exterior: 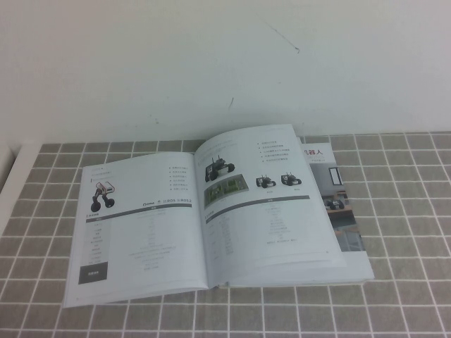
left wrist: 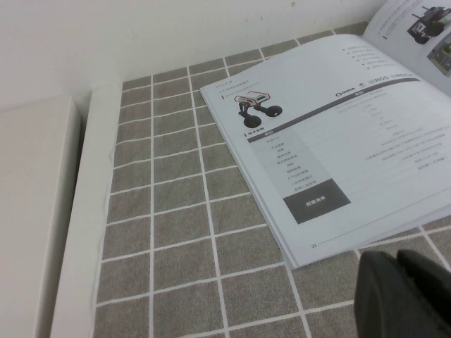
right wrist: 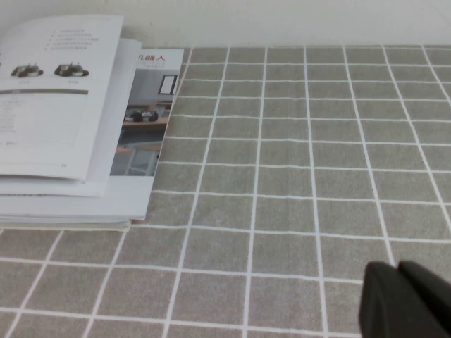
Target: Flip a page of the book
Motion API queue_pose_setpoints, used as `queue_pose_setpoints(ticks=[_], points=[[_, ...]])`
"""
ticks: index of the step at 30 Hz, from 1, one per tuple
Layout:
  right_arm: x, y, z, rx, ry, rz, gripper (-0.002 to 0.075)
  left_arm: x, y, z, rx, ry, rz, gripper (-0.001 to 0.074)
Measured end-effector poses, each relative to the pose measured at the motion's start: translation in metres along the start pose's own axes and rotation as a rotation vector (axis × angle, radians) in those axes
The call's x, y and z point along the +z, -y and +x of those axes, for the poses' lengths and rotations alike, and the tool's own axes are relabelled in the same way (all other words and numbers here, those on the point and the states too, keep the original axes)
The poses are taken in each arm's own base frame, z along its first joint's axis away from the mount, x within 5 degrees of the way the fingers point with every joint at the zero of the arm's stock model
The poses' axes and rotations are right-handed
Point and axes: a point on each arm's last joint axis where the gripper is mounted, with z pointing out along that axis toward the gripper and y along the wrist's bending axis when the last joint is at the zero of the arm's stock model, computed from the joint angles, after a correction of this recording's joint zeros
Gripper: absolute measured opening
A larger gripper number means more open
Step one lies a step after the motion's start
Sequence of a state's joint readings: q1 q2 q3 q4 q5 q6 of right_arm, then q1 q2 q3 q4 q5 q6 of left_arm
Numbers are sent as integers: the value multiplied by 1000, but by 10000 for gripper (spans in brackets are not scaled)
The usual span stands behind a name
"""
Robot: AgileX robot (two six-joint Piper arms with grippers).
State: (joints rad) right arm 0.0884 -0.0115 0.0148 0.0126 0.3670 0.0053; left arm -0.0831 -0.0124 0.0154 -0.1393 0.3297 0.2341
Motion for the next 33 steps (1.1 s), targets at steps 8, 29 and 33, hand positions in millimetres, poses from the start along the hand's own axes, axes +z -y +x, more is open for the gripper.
queue_pose_setpoints(ticks=[8,29,33], points=[[0,0,0,0,0,0,-3,0,0,0,0,0,0,-4],[1,0,-2,2,43,-1,-3,0,2,-1,-66,9,24,-4],[1,0,-10,2,146,-1,-3,0,3,-8,-193,97,41,-4]])
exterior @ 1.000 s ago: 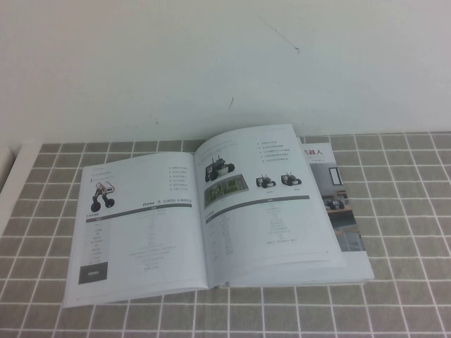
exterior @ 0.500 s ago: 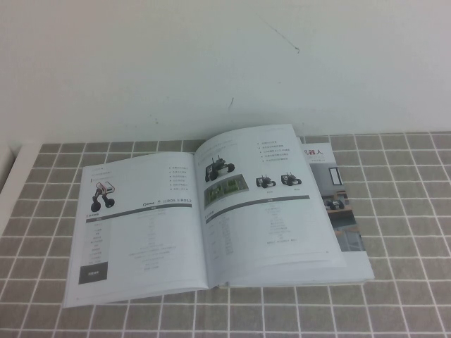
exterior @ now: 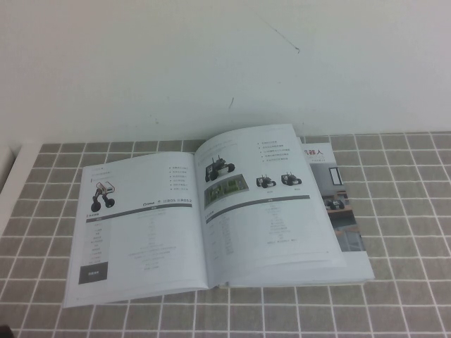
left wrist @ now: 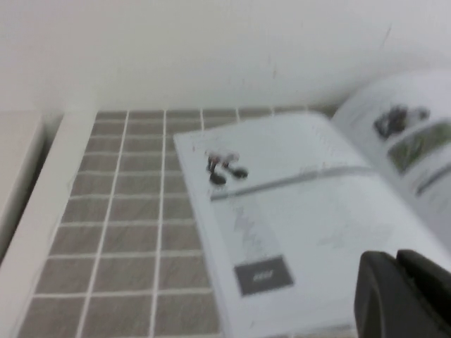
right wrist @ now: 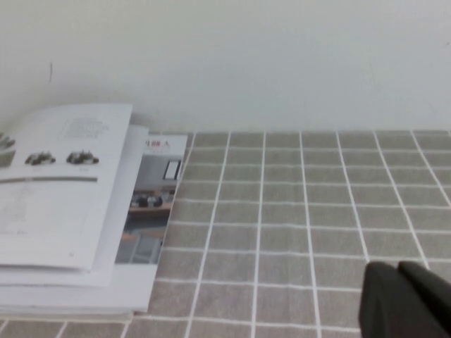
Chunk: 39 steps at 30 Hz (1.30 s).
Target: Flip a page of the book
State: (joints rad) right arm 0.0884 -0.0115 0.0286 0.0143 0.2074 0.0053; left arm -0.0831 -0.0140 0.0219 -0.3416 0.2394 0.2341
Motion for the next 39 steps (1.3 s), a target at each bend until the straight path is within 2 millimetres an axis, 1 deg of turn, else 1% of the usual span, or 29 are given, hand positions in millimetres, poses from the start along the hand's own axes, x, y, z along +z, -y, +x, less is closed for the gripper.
queue_pose_setpoints(ticks=[5,7,9,11,13,17,19,21,23,25,27,29,30,32,34,37,39], points=[[0,0,-6,2,63,-1,-3,-2,-1,-17,-353,185,24,-4],[0,0,-7,2,74,-1,-3,-2,-3,-21,-492,230,28,-4],[0,0,-7,2,80,-1,-3,-3,-3,-22,-586,247,34,-4],[0,0,-9,20,98,-4,-3,-3,-4,-23,-660,260,38,-4],[-1,0,-14,26,152,-5,-3,-3,-4,-23,-706,261,45,-4],[-3,0,-23,41,261,-7,-3,-4,-7,-25,-741,294,27,-4],[-4,0,-27,10,296,-2,-3,-5,-10,-27,-759,328,5,-4],[-5,0,-31,-19,348,4,-3,-6,-13,-28,-816,360,-12,-4],[-9,0,-39,-31,438,11,-3,-6,-16,-28,-937,378,-10,-4],[-15,1,-50,-37,587,21,-3,-6,-15,-28,-1040,372,7,-4],[-25,1,-63,-39,767,33,-3,-5,-14,-27,-1097,360,25,-4],[-36,2,-73,-36,915,42,-3,-7,-12,-32,-1113,357,52,-4],[-40,2,-77,-32,961,43,-3,-9,-11,-37,-1107,365,66,-4],[-48,2,-88,-16,1020,36,-3,-15,-8,-54,-1069,404,98,-4],[-60,1,-107,6,1089,22,-3,-26,-5,-76,-986,467,127,-4],[-85,-1,-138,34,1192,-15,-3,-49,0,-112,-829,582,158,-4],[-99,-4,-155,42,1199,-45,-3,-65,4,-133,-715,658,163,-4]])
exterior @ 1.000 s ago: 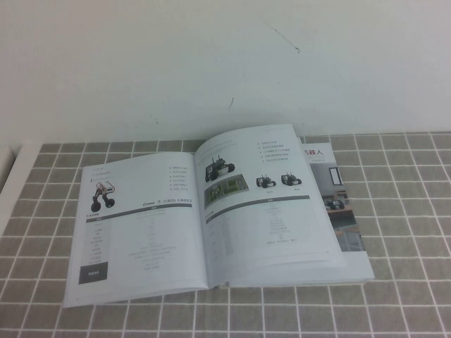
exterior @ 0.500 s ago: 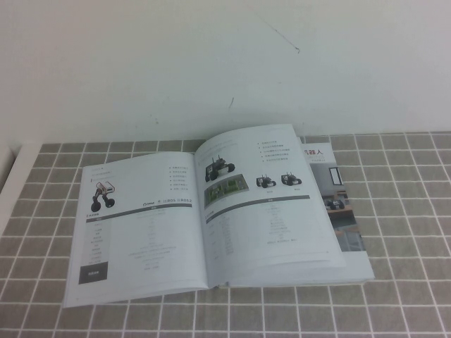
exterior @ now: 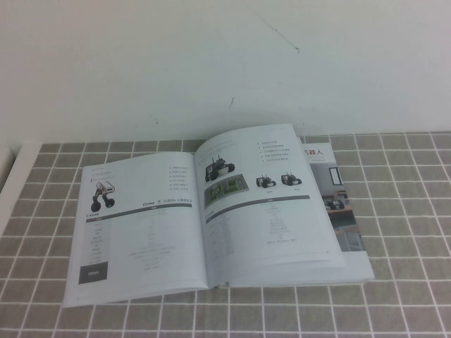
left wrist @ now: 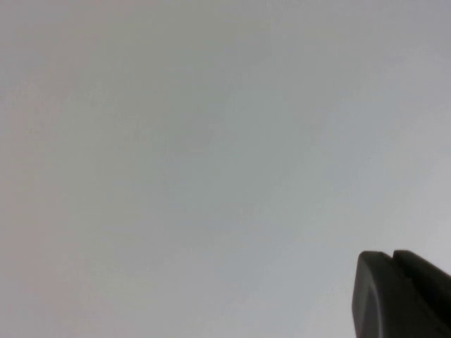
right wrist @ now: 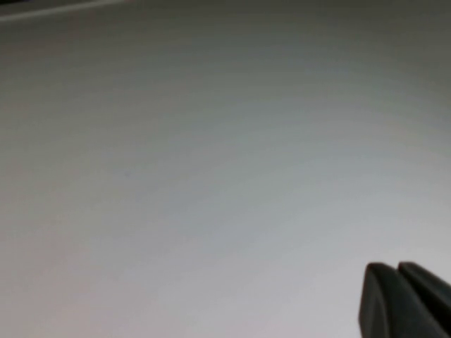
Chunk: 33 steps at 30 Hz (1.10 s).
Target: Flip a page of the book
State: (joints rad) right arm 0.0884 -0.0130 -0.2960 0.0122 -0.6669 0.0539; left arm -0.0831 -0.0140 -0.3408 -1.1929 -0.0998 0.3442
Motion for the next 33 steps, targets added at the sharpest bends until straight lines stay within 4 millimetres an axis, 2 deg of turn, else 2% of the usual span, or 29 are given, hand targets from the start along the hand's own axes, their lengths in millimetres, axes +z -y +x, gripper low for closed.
queue_pose_setpoints(ticks=[4,6,8,10,12,15,19,27,33], points=[[22,-7,-44,-38,-82,-36,-3,-4,42,-31,301,62,125,-4],[35,-8,-56,-52,-162,-25,-3,0,59,-38,456,29,174,-4],[46,-7,-57,-55,-260,-7,-3,11,70,-37,563,-49,209,-4],[62,-5,-48,-59,-418,20,-3,25,73,-31,613,-146,223,-4],[72,-2,-32,-53,-583,47,-3,42,69,-21,635,-252,219,-4],[78,2,5,-29,-882,89,-3,66,58,-1,631,-429,199,-4],[69,5,37,-54,-1191,117,-3,91,37,25,612,-617,148,-4],[68,2,41,-42,-1239,57,-3,112,6,55,480,-791,26,-4],[67,-8,41,116,-1253,21,-3,128,-17,80,434,-933,-47,-4]])
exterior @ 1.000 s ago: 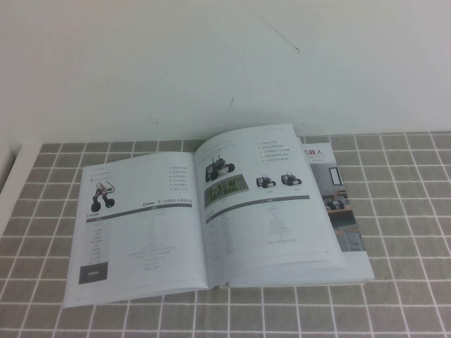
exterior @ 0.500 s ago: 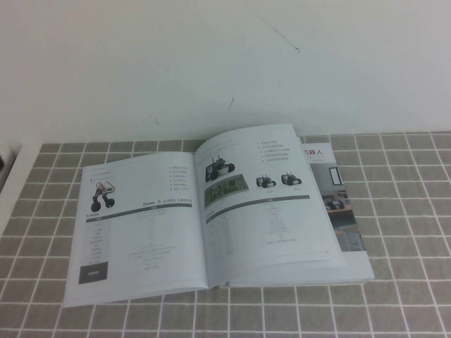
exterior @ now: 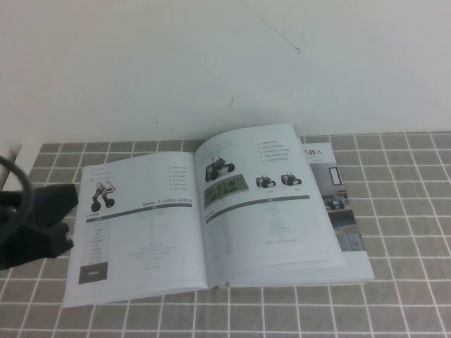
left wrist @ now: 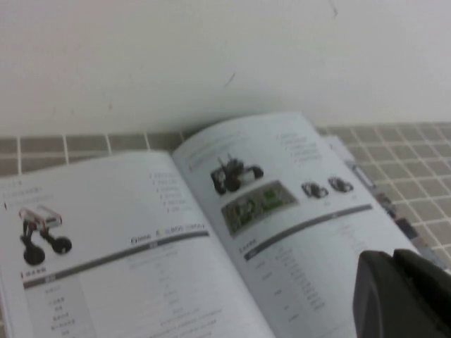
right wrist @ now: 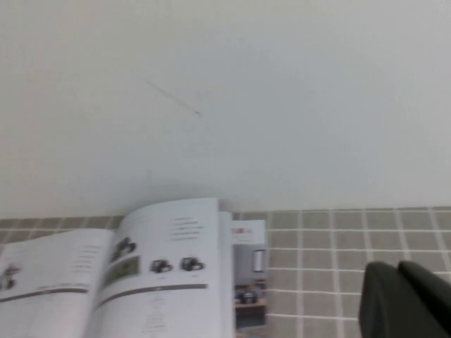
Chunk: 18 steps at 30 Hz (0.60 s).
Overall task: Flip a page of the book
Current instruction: Open the closed book
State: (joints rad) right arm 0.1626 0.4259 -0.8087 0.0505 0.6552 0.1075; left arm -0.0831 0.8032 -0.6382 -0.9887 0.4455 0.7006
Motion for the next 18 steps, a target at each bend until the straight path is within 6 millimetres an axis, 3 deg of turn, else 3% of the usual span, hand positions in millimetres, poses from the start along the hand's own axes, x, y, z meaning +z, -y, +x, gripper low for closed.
queue_pose_setpoints(ticks=[3,6,13,18], points=[[5,-10,1,11,-31,-112,-3,21,-10,7,-32,-95,-11,-4],[21,-19,2,-115,-92,-220,-3,43,-17,8,-25,-191,0,-4],[95,-22,9,-186,-274,-291,-3,83,-26,12,14,-425,88,-4],[153,-19,29,-96,-436,-297,-3,108,-34,14,-8,-512,112,-4]])
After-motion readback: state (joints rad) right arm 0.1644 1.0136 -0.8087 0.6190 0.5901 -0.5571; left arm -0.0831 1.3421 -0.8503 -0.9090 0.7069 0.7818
